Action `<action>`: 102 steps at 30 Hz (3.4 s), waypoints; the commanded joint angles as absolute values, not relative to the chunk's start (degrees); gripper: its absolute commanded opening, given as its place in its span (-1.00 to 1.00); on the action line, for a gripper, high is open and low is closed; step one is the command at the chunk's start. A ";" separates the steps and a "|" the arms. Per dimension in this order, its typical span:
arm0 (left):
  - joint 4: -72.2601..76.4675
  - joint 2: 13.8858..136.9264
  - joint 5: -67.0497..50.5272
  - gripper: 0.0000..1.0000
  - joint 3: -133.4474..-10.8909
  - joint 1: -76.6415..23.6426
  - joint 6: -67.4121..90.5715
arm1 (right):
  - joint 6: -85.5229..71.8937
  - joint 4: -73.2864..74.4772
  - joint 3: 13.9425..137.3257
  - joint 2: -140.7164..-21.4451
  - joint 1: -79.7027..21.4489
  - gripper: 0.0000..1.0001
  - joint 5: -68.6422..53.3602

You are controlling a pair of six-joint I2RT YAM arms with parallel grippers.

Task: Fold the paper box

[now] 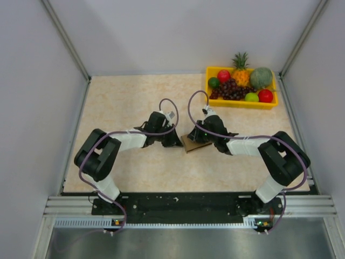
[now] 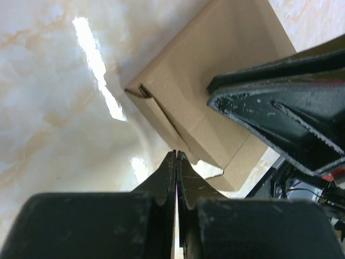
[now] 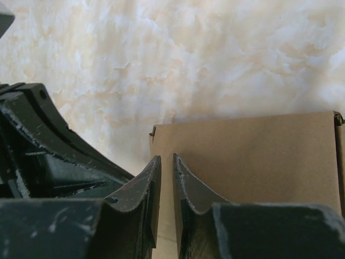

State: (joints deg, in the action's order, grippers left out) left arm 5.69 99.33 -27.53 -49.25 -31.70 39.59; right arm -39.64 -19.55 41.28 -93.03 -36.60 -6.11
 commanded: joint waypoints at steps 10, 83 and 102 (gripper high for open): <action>7.91 93.78 -29.01 -0.96 -44.47 -31.90 39.02 | -37.54 -13.90 44.73 -90.89 -37.09 -0.65 -5.10; 2.46 101.23 -26.19 -1.00 -56.07 -38.49 41.47 | -28.39 -12.74 35.77 -82.62 -27.77 -0.39 -16.00; 4.21 91.40 -23.80 -1.00 -48.33 -36.03 41.66 | -29.09 -13.10 34.72 -83.94 -27.77 -0.41 -16.00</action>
State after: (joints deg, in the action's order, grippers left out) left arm 1.74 94.02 -22.61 -48.07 -36.40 42.04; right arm -29.56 -13.91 34.54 -83.15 -27.99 -15.92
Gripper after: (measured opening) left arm 0.009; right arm 0.298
